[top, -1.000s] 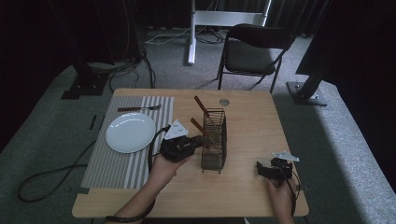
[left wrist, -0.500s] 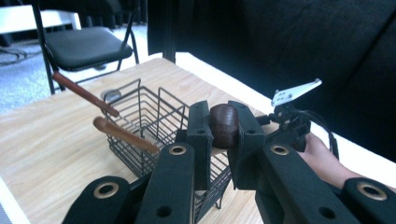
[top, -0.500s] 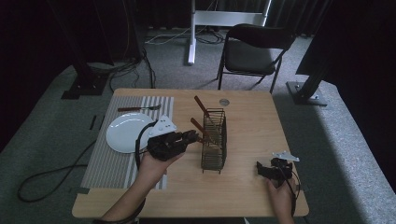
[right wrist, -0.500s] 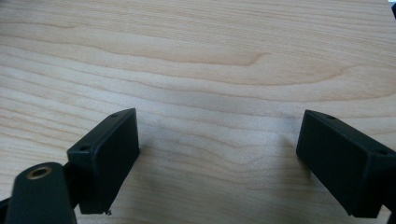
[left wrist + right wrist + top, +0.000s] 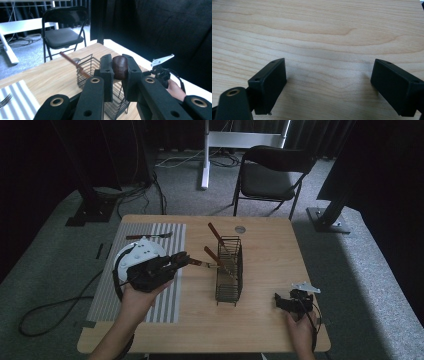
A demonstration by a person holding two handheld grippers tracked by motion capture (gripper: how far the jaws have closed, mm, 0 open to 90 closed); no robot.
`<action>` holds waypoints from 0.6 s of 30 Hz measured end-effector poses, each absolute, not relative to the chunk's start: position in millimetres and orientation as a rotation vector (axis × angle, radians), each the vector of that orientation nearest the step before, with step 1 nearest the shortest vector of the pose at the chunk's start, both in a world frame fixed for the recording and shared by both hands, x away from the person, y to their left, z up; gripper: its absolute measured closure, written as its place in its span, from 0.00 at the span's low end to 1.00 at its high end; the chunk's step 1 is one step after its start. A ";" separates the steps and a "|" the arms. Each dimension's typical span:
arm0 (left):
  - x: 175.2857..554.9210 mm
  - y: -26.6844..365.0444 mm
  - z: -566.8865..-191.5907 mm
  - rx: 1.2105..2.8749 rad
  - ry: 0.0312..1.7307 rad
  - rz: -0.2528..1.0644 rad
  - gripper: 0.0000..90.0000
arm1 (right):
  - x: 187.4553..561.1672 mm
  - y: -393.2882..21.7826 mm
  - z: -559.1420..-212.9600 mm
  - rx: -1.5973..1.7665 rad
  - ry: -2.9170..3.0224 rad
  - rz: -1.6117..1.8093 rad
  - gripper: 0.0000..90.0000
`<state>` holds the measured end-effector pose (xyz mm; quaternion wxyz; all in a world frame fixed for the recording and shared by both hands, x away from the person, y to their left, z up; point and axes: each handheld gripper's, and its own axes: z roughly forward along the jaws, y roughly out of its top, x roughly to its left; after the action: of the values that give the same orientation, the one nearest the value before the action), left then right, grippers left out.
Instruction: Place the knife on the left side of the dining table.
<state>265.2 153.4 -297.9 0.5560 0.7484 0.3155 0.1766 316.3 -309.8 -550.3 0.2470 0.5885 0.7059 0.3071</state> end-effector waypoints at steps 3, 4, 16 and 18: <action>264.5 165.3 -303.4 1.767 0.778 0.425 0.90 | 316.3 -309.7 -550.2 1.607 1.924 0.837 0.14; 264.3 168.6 -305.3 1.767 0.789 0.427 0.90 | 316.3 -309.7 -550.2 1.606 1.924 0.837 0.14; 267.2 211.3 -347.6 1.762 0.957 0.411 0.90 | 316.3 -309.8 -550.4 1.603 1.925 0.837 0.14; 267.2 217.2 -355.7 1.760 0.986 0.410 0.90 | 316.3 -309.9 -550.4 1.603 1.925 0.837 0.14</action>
<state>267.2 217.2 -355.7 0.5153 0.7325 0.4106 0.1708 316.3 -309.9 -550.4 0.2476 0.5880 0.7062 0.3069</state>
